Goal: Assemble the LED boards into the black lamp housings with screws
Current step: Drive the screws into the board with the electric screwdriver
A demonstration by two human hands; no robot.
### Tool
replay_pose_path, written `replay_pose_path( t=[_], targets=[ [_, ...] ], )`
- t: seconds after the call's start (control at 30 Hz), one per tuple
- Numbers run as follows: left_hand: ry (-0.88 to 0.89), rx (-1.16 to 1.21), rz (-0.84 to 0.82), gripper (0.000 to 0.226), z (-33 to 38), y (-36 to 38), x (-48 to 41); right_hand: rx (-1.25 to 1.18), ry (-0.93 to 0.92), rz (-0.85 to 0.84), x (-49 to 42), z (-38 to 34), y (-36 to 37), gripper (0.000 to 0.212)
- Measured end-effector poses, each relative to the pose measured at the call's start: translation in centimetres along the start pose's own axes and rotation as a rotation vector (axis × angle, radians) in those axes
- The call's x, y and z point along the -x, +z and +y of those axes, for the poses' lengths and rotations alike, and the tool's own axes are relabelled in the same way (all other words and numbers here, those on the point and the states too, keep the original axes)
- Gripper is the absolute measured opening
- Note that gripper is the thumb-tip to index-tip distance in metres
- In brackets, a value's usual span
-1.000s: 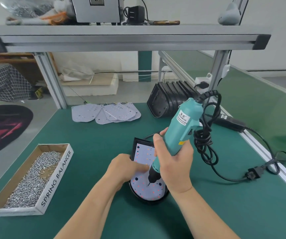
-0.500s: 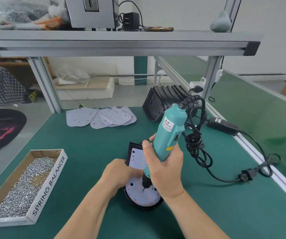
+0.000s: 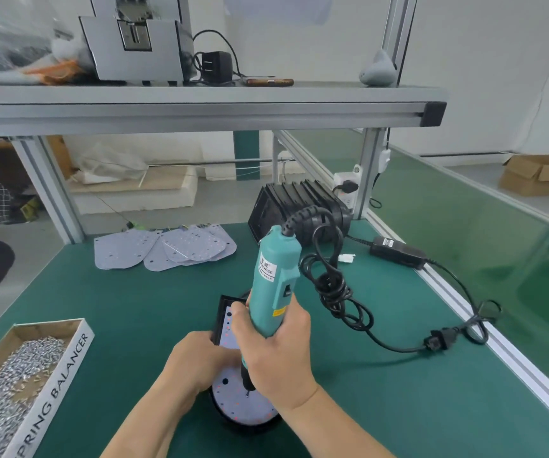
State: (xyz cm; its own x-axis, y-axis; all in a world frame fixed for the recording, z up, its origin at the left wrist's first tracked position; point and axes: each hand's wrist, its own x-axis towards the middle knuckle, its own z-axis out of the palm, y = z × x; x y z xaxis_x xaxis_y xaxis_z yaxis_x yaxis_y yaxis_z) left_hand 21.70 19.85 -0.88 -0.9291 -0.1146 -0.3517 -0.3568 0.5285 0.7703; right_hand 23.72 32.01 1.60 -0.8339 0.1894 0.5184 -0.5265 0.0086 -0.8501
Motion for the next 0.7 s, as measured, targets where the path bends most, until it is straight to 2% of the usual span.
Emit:
replay_pose_path(
  t=[0.17,0.37,0.53,0.6,0.67,0.7],
  targets=[
    [-0.029,0.04,-0.032,0.05,0.3,-0.4,0.5,-0.075,0.022,0.033,-0.1,-0.9,-1.0,0.022],
    [-0.022,0.008,-0.032,0.037,-0.2,-0.7,0.9,-0.199,0.008,0.107,-1.5,-2.9,-1.9,0.02],
    [-0.019,-0.121,0.145,0.052,-1.9,-1.6,1.3,-0.294,0.092,0.175,-2.0,-2.2,-2.3,0.018],
    [0.019,0.058,0.226,0.038,-2.2,-2.4,1.2,-0.323,0.125,0.199,-2.2,-1.9,-2.2,0.019],
    [0.024,0.451,0.25,0.006,-2.2,-3.5,1.1,-0.345,0.152,0.226,-2.4,-1.7,-2.0,0.022],
    [0.001,0.637,0.222,0.016,-2.0,-4.0,1.2,-0.349,0.165,0.246,-2.7,-1.6,-2.0,0.022]
  ],
)
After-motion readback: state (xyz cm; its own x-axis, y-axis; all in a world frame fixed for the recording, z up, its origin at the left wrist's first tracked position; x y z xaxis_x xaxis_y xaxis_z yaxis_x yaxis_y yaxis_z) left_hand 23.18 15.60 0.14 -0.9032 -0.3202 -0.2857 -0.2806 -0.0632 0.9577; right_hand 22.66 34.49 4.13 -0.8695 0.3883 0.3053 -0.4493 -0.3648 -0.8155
